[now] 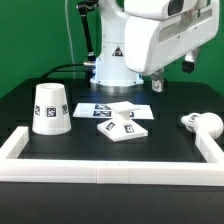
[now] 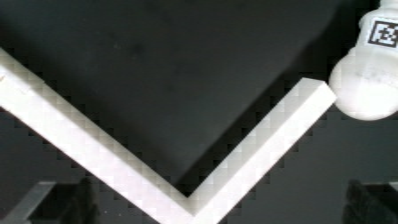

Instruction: Assemble lamp

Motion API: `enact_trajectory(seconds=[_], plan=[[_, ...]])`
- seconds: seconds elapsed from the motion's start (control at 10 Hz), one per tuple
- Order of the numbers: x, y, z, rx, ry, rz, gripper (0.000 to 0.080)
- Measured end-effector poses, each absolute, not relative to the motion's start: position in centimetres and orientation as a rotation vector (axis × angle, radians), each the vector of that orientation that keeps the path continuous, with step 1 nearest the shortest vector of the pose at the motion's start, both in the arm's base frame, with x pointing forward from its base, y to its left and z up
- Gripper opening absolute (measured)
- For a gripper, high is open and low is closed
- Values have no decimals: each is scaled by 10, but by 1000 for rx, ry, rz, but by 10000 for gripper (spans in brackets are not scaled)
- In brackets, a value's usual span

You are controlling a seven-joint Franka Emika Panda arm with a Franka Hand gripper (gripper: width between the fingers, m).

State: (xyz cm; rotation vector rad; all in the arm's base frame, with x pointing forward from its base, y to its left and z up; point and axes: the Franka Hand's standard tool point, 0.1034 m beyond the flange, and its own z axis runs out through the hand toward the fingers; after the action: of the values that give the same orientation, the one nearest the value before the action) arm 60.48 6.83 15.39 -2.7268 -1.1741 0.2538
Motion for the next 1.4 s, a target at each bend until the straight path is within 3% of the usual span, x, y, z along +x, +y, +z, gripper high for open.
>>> enact_trajectory(seconds=[0.7, 1.2, 1.4], plan=[[604, 65, 152, -2735, -1169, 245, 700], [542, 29, 134, -2889, -979, 115, 700], [547, 33, 136, -2960, -756, 127, 700]])
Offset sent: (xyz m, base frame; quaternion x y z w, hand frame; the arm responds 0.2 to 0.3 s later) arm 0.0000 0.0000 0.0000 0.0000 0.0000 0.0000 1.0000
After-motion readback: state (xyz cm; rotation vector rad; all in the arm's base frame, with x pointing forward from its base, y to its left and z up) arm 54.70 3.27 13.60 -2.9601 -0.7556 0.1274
